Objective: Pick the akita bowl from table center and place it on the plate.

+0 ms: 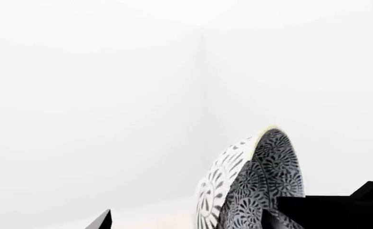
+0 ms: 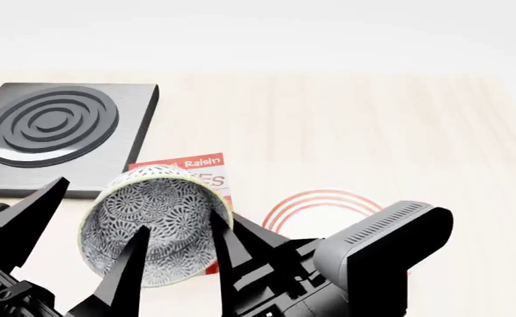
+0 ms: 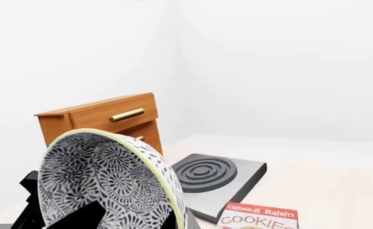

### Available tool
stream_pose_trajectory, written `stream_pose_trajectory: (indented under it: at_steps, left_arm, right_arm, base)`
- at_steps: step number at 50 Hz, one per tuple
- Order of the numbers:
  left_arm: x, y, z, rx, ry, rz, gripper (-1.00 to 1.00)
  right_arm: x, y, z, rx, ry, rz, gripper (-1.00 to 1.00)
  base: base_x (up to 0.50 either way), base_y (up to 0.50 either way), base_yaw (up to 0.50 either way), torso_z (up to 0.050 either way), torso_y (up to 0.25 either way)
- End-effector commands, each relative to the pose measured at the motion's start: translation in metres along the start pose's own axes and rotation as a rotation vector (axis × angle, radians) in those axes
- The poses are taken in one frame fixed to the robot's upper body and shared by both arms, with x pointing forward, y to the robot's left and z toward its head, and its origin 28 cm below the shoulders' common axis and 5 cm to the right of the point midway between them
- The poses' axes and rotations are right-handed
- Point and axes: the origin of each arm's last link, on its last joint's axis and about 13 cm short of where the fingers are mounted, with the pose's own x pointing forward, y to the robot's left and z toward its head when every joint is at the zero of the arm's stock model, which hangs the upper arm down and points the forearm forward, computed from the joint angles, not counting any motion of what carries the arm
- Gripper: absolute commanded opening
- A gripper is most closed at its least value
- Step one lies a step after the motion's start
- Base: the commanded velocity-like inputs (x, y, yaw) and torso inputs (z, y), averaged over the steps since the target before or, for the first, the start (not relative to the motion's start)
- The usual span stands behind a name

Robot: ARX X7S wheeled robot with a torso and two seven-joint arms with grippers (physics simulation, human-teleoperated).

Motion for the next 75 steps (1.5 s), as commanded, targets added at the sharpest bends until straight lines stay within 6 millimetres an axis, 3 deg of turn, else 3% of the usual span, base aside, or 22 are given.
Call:
stream_pose_trajectory:
  at_steps: [1,15,32,54,59,68,70,73,75]
  left_arm:
    - [0.001,0.003,0.008,0.019,-0.030,0.020,1.00]
    - [0.000,0.004,0.014,0.028,-0.050,0.032,1.00]
    - [-0.005,0.004,0.015,0.016,-0.050,0.050,1.00]
    - [-0.005,0.006,0.010,0.006,-0.041,0.057,1.00]
    - [-0.005,0.006,0.011,0.001,-0.043,0.063,1.00]
    - [-0.004,0.006,0.012,0.005,-0.047,0.075,1.00]
    - [-0.004,0.006,0.012,0.006,-0.046,0.075,1.00]
    - [-0.004,0.006,0.012,0.005,-0.044,0.075,1.00]
    - [-0.004,0.006,0.012,0.004,-0.044,0.077,1.00]
  right_arm:
    - [0.002,-0.011,0.009,-0.026,-0.040,-0.038,-1.00]
    - [0.014,-0.033,0.021,0.001,-0.045,-0.141,-1.00]
    - [0.053,-0.067,0.026,0.225,-0.037,-0.394,-1.00]
    - [0.106,-0.092,0.042,0.422,0.098,-0.605,-1.00]
    - [0.115,-0.097,0.049,0.580,0.147,-0.582,-1.00]
    - [0.128,-0.106,0.047,0.659,0.168,-0.697,-1.00]
    - [0.131,-0.108,0.049,0.777,0.185,-0.701,-1.00]
    - [0.134,-0.107,0.050,0.726,0.173,-0.709,-1.00]
    - [0.137,-0.106,0.052,0.779,0.174,-0.725,-1.00]
  base:
    - [0.00,0.00,0.00,0.000,0.000]
    - [0.00,0.00,0.00,0.000,0.001]
    - [0.00,0.00,0.00,0.000,0.001]
    - [0.00,0.00,0.00,0.000,0.000]
    - [0.00,0.00,0.00,0.000,0.000]
    - [0.00,0.00,0.00,0.000,0.000]
    - [0.00,0.00,0.00,0.000,0.000]
    - [0.00,0.00,0.00,0.000,0.003]
    - [0.00,0.00,0.00,0.000,0.000]
